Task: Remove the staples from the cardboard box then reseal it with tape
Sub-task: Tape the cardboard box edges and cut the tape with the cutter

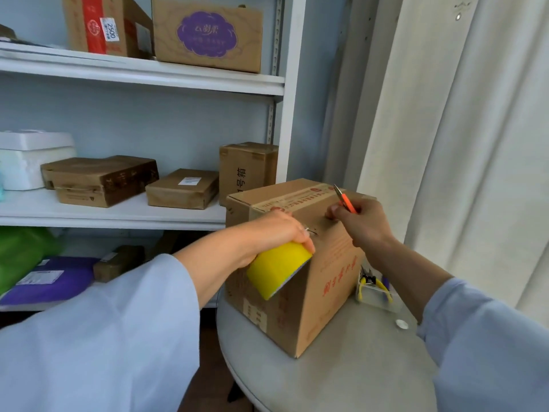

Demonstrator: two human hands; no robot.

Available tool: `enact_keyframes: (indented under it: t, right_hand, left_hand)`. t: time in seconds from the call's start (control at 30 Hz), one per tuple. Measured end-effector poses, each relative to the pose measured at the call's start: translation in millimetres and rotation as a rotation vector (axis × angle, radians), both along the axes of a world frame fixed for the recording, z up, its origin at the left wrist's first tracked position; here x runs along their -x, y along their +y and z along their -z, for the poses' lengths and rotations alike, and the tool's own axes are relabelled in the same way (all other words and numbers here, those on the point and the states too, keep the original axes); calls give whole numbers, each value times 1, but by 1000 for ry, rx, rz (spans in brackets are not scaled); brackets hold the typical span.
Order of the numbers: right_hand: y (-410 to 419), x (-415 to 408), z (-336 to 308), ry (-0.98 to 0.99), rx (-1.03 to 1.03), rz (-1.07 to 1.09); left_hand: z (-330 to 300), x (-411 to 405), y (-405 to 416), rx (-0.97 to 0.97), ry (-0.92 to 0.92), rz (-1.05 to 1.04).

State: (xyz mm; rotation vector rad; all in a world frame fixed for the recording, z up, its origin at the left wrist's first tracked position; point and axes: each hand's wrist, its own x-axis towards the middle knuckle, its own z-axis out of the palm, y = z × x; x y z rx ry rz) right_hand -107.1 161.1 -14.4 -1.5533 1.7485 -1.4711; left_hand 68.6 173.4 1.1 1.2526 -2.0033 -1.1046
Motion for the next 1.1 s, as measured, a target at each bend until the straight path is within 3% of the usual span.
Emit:
enact_keyframes:
  t: [0.1,0.2,0.27,0.6,0.8,1.1]
  right_hand:
    - [12,3,-12,-49,-26,-142]
    - [26,-2,-22,9,-130,-395]
    - [32,-8,-26,53,-169,-445]
    - [34,-21,-41,171,-62,-283]
    - [35,-25,-35,194,-145,-302]
    - [21,-40,-37,279,89,-78]
  left_hand:
    - [-3,0,2,40,129,-50]
    - [-4,1,3,104,116,-116]
    - [-5,3,6,92,115,-128]
    - [-2,-5,10,-66,90,-88]
    - [-8,-3,11,-66,99,-67]
    - [-15,0,8,-64,223,-81]
